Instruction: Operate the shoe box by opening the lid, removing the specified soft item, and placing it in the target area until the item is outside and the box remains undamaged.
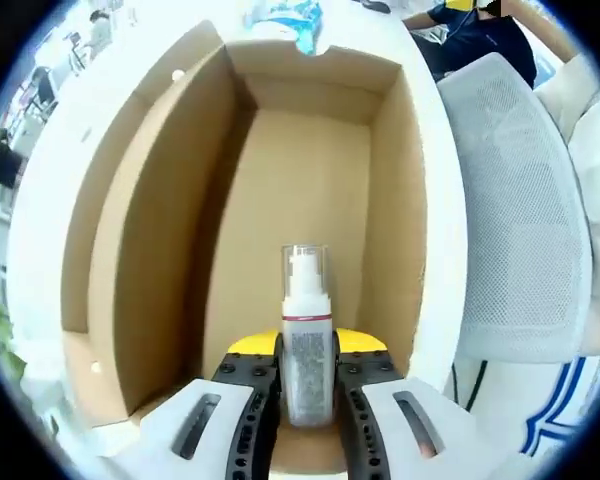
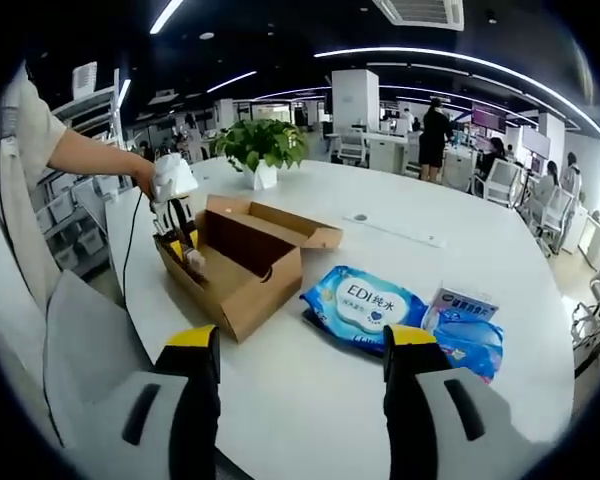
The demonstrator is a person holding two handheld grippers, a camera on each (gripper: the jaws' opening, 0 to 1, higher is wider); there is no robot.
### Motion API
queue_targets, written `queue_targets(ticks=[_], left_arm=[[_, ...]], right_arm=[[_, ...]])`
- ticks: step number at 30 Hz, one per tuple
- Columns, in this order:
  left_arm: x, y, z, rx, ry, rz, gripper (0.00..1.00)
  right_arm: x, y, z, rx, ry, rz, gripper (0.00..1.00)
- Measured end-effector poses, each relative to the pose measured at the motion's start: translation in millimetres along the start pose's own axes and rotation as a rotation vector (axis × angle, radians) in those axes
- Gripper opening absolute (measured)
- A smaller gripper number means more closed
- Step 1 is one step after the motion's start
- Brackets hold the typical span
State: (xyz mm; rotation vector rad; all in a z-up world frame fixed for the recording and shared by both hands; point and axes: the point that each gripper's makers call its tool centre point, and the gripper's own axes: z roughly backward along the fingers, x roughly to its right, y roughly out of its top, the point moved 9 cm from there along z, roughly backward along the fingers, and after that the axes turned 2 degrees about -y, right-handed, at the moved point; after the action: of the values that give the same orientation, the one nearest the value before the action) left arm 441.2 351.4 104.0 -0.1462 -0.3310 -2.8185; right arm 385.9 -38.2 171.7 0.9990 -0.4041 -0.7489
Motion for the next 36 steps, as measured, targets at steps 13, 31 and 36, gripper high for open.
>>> queue_targets(ticks=[13, 31, 36], left_arm=[[15.0, 25.1, 20, 0.077, 0.009, -0.070, 0.16], [39.8, 55.4, 35, 0.152, 0.016, -0.167, 0.16], [44.0, 63.3, 38, 0.174, 0.007, -0.197, 0.16]], right_arm=[[-8, 5.6, -5, 0.009, 0.037, 0.036, 0.56], [-31, 21.5, -21, 0.026, 0.178, 0.130, 0.44], [-38, 26.7, -25, 0.027, 0.232, 0.158, 0.43]])
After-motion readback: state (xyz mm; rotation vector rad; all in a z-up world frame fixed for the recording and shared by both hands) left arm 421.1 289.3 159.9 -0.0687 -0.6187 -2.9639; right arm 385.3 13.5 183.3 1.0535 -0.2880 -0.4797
